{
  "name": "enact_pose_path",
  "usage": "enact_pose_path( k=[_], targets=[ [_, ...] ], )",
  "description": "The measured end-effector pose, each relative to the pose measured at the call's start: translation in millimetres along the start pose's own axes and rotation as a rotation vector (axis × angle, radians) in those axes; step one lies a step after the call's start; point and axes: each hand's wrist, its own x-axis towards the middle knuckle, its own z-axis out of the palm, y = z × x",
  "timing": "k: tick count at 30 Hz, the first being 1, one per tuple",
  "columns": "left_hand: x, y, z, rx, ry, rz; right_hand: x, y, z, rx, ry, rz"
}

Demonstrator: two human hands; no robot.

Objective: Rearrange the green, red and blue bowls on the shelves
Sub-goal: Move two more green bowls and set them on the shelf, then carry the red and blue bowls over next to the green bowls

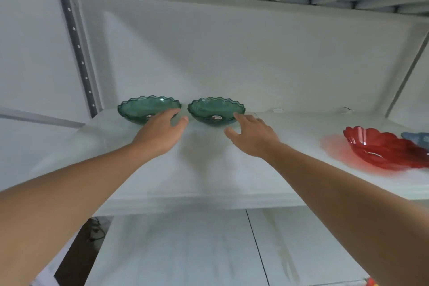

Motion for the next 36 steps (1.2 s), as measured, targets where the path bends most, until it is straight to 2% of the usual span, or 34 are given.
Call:
enact_pose_path(
  k=[12,21,36],
  targets=[
    [-63.1,68.7,-1.1,0.002,-0.016,-0.016,-67.3,34.7,-34.9,0.025,0.013,-0.042],
    [-77.3,150.7,40.5,0.008,-0.020,-0.006,-93.0,117.3,-68.2,0.042,0.027,-0.036],
    [-62.4,296.9,187.5,-0.178,-0.264,0.252,-168.0,292.4,-123.4,-0.067,0.113,0.345]
  ],
)
